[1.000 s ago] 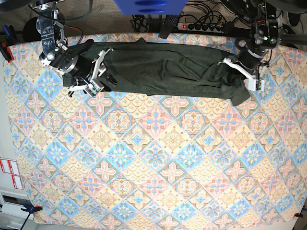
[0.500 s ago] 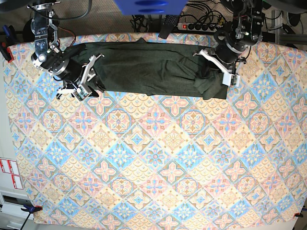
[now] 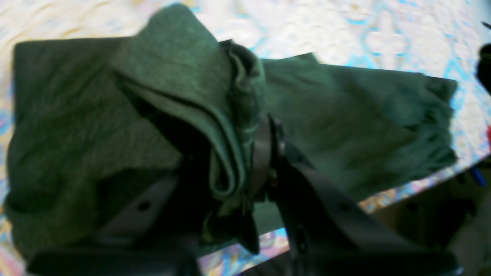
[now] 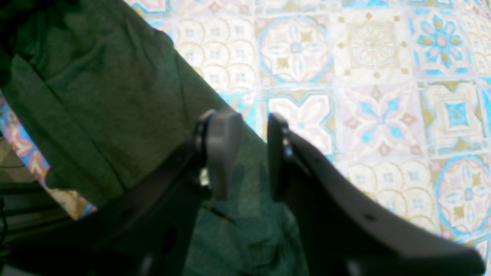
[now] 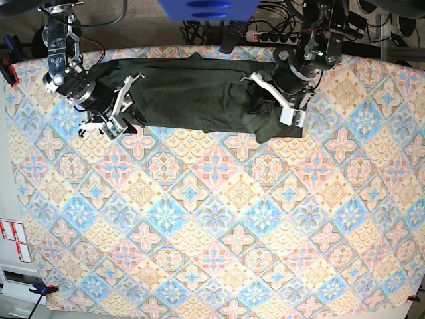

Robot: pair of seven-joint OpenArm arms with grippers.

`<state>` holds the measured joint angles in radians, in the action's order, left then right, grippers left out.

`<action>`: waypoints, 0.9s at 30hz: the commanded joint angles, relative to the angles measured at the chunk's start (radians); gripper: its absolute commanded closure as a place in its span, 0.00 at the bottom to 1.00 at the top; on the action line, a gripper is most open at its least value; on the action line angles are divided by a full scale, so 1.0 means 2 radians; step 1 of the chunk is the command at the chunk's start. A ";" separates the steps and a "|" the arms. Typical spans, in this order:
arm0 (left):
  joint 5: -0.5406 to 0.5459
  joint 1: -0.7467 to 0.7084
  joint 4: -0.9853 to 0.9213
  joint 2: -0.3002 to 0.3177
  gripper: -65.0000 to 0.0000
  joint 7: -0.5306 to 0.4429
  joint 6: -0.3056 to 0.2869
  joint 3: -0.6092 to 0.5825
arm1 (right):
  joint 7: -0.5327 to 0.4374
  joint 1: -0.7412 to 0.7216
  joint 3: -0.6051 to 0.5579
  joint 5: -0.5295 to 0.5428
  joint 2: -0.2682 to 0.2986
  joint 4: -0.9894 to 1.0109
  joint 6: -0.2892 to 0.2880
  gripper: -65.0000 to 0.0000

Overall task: Fold the T-shirt properly
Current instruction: 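Fold the strip's end inward toward the right gripper with the left gripper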

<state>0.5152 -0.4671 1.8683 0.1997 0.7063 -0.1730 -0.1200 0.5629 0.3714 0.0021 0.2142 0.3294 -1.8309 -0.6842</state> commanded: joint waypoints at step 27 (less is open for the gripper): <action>0.010 -0.035 0.090 0.047 0.23 -0.011 -0.004 -0.021 | -0.013 -0.001 0.003 0.008 0.004 -0.010 -0.001 0.76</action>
<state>0.5259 -0.5308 2.0335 0.2886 0.6991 -0.1753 -0.1658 0.5625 0.3721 0.0021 0.2138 0.3298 -1.8328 -0.6838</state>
